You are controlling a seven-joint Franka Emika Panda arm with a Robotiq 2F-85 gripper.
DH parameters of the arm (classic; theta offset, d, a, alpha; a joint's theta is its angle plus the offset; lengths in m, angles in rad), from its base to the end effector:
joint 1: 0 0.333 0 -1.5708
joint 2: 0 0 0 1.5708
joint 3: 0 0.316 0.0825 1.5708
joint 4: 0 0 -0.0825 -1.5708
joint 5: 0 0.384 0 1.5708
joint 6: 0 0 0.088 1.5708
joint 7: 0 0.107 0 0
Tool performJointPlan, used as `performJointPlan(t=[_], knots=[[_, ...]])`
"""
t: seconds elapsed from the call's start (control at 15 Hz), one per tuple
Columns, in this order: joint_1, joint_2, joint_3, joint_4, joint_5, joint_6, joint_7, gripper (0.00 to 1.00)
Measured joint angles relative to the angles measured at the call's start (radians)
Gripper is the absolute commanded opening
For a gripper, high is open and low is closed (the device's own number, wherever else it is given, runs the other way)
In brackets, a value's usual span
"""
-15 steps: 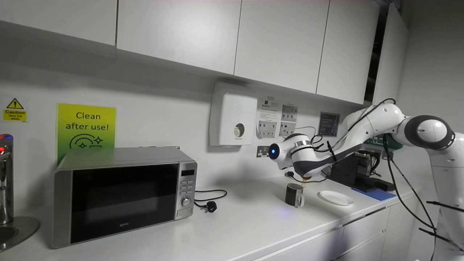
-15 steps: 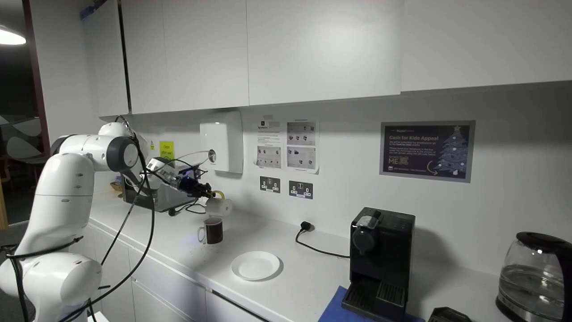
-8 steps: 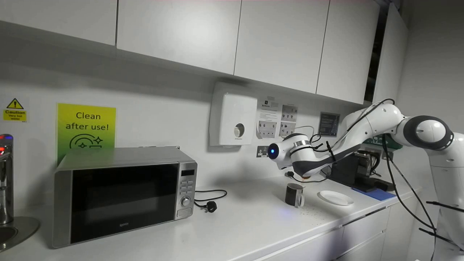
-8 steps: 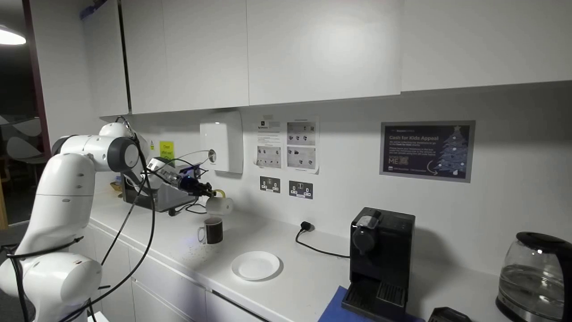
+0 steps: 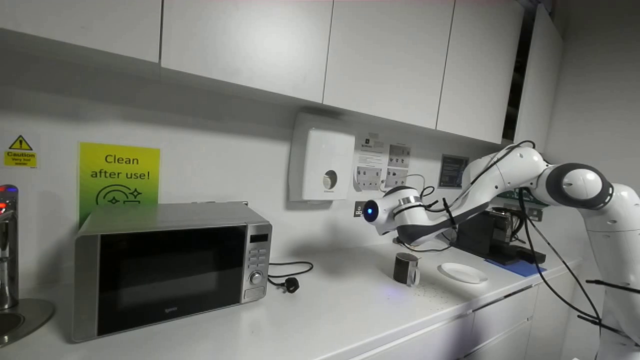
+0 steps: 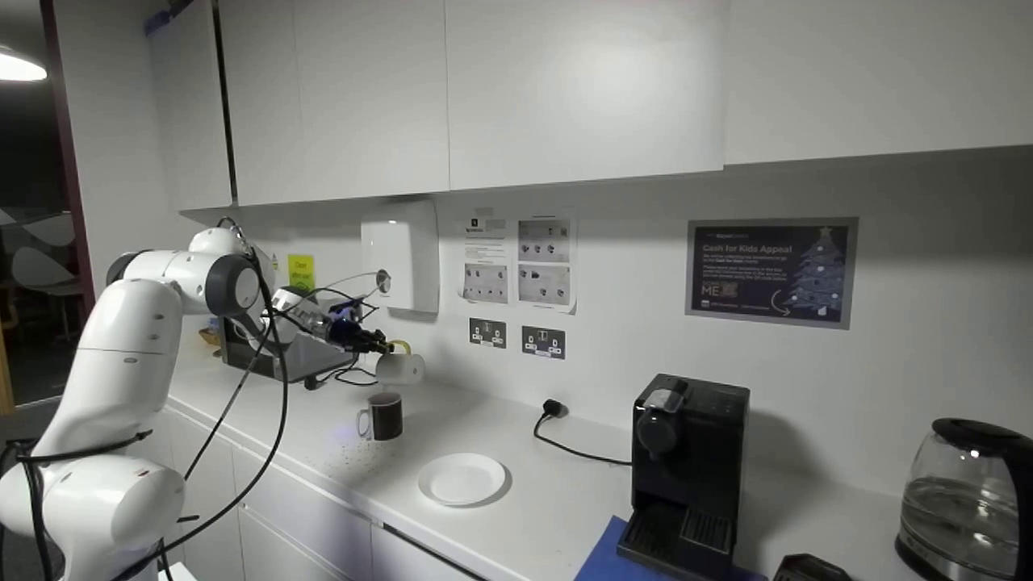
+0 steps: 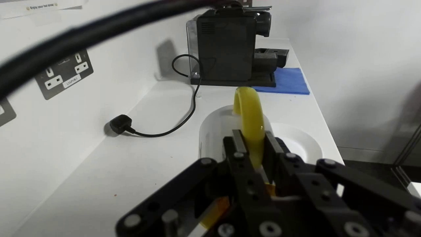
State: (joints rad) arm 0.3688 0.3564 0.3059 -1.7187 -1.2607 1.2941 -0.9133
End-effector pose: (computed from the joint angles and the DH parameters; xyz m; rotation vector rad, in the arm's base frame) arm 0.5488 0.2575 0.4221 1.1976 1.4636 -0.8827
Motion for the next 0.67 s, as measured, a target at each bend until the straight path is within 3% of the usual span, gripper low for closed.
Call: performJointPlan(t=[0.67], knots=[[0.028, 0.016, 0.000, 0.026, -0.009, -0.049, -0.010, 0.05]])
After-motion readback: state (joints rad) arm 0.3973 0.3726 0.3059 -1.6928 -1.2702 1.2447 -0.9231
